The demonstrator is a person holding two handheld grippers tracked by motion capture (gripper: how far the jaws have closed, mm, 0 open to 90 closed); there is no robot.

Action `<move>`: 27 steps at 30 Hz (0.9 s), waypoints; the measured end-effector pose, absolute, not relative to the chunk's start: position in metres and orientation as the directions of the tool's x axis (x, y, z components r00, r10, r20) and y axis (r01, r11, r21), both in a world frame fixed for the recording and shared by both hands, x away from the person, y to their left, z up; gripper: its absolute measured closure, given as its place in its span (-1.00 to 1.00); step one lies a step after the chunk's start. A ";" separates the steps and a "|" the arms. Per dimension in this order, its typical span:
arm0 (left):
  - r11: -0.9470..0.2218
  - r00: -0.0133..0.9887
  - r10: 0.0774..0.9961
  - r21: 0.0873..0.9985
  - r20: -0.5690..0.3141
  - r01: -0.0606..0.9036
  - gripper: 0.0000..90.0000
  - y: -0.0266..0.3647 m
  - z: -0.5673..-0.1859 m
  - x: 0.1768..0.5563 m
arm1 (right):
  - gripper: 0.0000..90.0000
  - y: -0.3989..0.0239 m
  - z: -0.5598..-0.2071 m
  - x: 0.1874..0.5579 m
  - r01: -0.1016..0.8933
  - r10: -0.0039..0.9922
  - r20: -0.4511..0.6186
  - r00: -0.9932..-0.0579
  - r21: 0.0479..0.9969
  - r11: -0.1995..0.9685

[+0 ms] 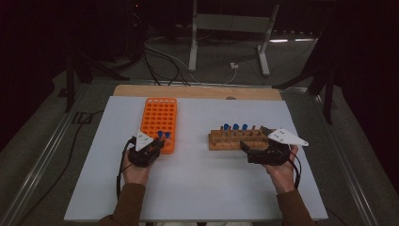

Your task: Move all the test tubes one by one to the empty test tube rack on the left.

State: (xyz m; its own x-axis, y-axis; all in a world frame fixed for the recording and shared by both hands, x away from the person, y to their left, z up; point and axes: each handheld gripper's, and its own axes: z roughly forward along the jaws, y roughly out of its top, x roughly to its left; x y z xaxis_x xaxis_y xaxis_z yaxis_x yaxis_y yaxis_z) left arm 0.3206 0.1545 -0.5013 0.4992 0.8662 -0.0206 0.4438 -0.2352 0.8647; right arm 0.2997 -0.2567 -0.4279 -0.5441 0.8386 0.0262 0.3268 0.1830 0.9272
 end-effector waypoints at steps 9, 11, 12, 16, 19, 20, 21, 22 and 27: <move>-0.229 0.503 0.864 0.863 -0.033 0.450 0.73 0.157 -0.501 0.320 | -1.00 -0.257 -0.428 0.300 0.325 0.837 0.026 -0.546 0.928 0.183; -0.221 0.504 0.863 0.867 -0.039 0.446 0.72 0.158 -0.500 0.319 | -1.00 -0.257 -0.428 0.300 0.325 0.838 0.027 -0.545 0.928 0.182; -0.216 0.506 0.861 0.871 -0.044 0.442 0.70 0.158 -0.499 0.317 | -1.00 -0.257 -0.428 0.300 0.326 0.839 0.028 -0.544 0.928 0.181; -0.193 0.514 0.856 0.883 -0.062 0.428 0.50 0.162 -0.493 0.312 | -1.00 -0.257 -0.428 0.301 0.328 0.839 0.027 -0.544 0.927 0.183; -0.176 0.509 0.858 0.891 -0.071 0.420 0.30 0.166 -0.488 0.308 | -1.00 -0.257 -0.428 0.301 0.330 0.839 0.027 -0.544 0.926 0.184; -0.172 0.506 0.860 0.894 -0.068 0.413 0.23 0.167 -0.486 0.306 | -1.00 -0.256 -0.428 0.301 0.329 0.838 0.026 -0.544 0.926 0.185; -0.166 0.512 0.856 0.898 -0.074 0.407 0.18 0.169 -0.484 0.305 | -1.00 -0.256 -0.427 0.302 0.329 0.838 0.026 -0.544 0.926 0.185; -0.159 0.513 0.855 0.901 -0.079 0.403 0.14 0.170 -0.482 0.303 | -1.00 -0.256 -0.427 0.302 0.329 0.839 0.025 -0.544 0.926 0.186; -0.143 0.523 0.848 0.914 -0.085 0.379 -0.09 0.175 -0.475 0.293 | -1.00 -0.258 -0.424 0.305 0.330 0.841 0.021 -0.540 0.925 0.189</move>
State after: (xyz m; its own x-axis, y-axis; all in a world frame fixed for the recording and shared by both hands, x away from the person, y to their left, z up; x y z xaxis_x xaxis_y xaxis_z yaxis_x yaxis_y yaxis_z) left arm 0.2926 0.1748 -0.4753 0.5233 0.8479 -0.0845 0.3793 -0.1429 0.9142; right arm 0.3048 -0.2580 -0.4242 -0.5403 0.8412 0.0210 0.3301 0.1890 0.9248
